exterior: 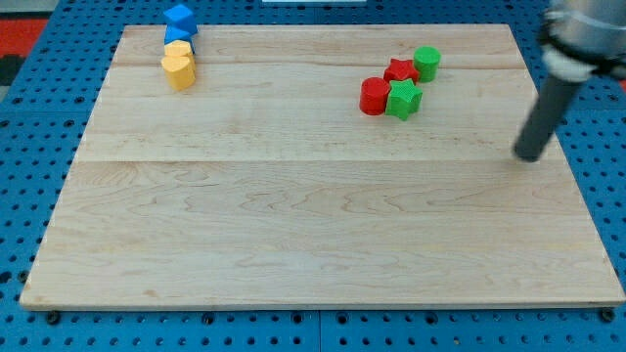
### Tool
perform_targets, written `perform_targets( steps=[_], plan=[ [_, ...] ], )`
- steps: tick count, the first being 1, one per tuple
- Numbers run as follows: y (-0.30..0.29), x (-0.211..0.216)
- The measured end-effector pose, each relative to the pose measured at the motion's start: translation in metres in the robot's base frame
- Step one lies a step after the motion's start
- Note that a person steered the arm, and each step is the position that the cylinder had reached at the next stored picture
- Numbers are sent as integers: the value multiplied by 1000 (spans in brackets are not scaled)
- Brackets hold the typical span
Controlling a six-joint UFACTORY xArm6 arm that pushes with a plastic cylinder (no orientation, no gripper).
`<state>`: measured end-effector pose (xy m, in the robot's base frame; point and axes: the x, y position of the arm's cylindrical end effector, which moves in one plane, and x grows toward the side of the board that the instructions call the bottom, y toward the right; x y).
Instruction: Point your arm towards the green circle
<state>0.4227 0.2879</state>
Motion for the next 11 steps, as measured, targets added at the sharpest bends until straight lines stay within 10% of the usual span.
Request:
perform_targets(
  steps=[5,8,11],
  plan=[
    [58,-97],
    [10,-185],
    [-38,-180]
  ],
)
